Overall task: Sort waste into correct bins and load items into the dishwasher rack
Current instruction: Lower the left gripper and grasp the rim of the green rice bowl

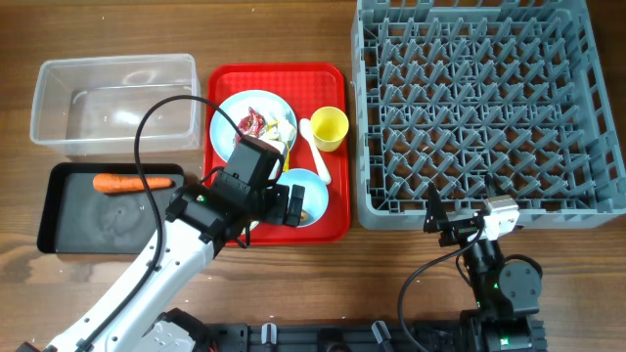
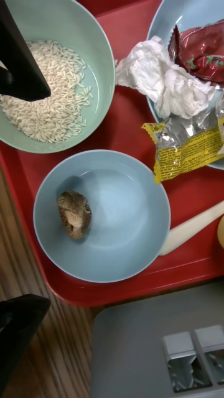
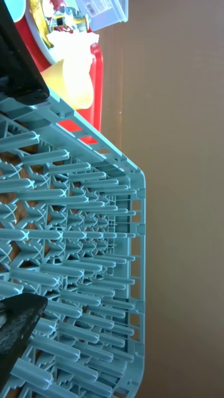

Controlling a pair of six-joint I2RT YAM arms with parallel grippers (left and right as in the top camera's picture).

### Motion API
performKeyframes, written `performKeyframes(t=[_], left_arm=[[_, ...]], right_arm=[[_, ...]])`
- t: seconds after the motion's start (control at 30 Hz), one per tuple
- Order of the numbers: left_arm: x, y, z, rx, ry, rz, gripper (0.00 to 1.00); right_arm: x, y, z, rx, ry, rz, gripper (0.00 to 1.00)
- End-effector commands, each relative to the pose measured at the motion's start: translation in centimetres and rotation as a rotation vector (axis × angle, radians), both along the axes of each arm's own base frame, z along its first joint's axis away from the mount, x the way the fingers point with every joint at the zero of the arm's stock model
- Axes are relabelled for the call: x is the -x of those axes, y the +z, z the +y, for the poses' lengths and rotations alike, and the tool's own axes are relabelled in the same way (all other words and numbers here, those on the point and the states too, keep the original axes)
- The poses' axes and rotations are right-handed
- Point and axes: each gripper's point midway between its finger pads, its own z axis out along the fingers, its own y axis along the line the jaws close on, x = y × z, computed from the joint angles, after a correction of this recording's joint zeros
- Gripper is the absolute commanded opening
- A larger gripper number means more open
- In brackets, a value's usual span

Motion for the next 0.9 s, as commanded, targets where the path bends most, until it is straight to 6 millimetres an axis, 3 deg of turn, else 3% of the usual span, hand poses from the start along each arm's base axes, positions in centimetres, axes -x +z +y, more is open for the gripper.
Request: performKeyframes(t=[0.0, 0.07, 0.1, 0.13, 0.17, 0.2, 0.23, 0.27, 0.37, 0.4, 0.43, 0.47, 0.5, 0.53, 0.6, 0.63, 0.7, 0.77, 0.8, 0.83, 0.87], left_arm=[[-0.31, 0.81, -0.30, 0.013, -0.009, -0.026, 1.00], [-0.44, 0.89, -0.37, 0.016, -0.009, -0.032, 1.00], [-0.44, 0.90, -0.38, 0.017, -0.009, -0.032, 0.68], [-0.45, 0.90, -0.37, 0.016, -0.009, -0.032, 0.08], [-0.44, 0.90, -0.38, 0.017, -0.009, -0.032, 0.04], [-0.47, 0.91, -0.39, 0.017, -0.009, -0.033, 0.09], [-0.51, 0.94, -0.42, 0.019, -0.009, -0.035, 0.33], [-0.51, 0.94, -0.42, 0.019, -0.009, -0.035, 0.30], [-0.52, 0.94, -0.41, 0.018, -0.009, -0.036, 0.04], [-0.52, 0.95, -0.42, 0.019, -0.009, -0.036, 0.04], [-0.53, 0.95, -0.42, 0.019, -0.009, -0.036, 0.14], [-0.54, 0.96, -0.43, 0.019, -0.009, -0.036, 0.48], [-0.53, 0.95, -0.43, 0.019, -0.009, -0.036, 0.34], [-0.51, 0.94, -0.42, 0.019, -0.009, -0.035, 0.04], [-0.52, 0.95, -0.42, 0.019, -0.009, -0.036, 0.04], [-0.53, 0.95, -0.42, 0.019, -0.009, -0.036, 0.25], [-0.50, 0.94, -0.41, 0.018, -0.009, -0.035, 0.04], [-0.51, 0.94, -0.42, 0.019, -0.009, -0.035, 0.24], [-0.50, 0.94, -0.41, 0.018, -0.009, -0.035, 0.12], [-0.50, 0.94, -0.41, 0.018, -0.009, -0.035, 0.09], [-0.51, 0.94, -0.42, 0.019, -0.008, -0.035, 0.34]], right_arm=[[-0.01, 0.10, -0.15, -0.014, -0.007, -0.003, 1.00], [-0.01, 0.10, -0.15, -0.014, -0.007, -0.003, 1.00], [-0.01, 0.10, -0.15, -0.014, -0.007, -0.003, 1.00], [-0.01, 0.10, -0.15, -0.014, -0.007, -0.003, 1.00], [-0.01, 0.10, -0.15, -0.014, -0.007, -0.003, 1.00], [-0.01, 0.10, -0.15, -0.015, -0.007, -0.003, 1.00], [-0.01, 0.10, -0.15, -0.014, -0.007, -0.003, 1.00], [-0.01, 0.10, -0.15, -0.014, -0.007, -0.003, 1.00], [-0.01, 0.10, -0.15, -0.014, -0.007, -0.003, 1.00], [-0.01, 0.10, -0.15, -0.014, -0.007, -0.003, 1.00], [-0.01, 0.10, -0.15, -0.014, -0.007, -0.003, 1.00], [-0.01, 0.10, -0.15, -0.014, -0.007, -0.003, 1.00], [-0.01, 0.10, -0.15, -0.014, -0.007, -0.003, 1.00], [-0.01, 0.10, -0.15, -0.015, -0.007, -0.003, 1.00], [-0.01, 0.10, -0.15, -0.014, -0.007, -0.003, 1.00], [-0.01, 0.10, -0.15, -0.014, -0.007, -0.003, 1.00], [-0.01, 0.10, -0.15, -0.014, -0.007, -0.003, 1.00], [-0.01, 0.10, -0.15, -0.014, -0.007, -0.003, 1.00], [-0.01, 0.10, -0.15, -0.014, -0.007, -0.003, 1.00], [-0.01, 0.10, -0.15, -0.014, -0.007, -0.003, 1.00], [-0.01, 0.10, -0.15, -0.014, -0.007, -0.003, 1.00]])
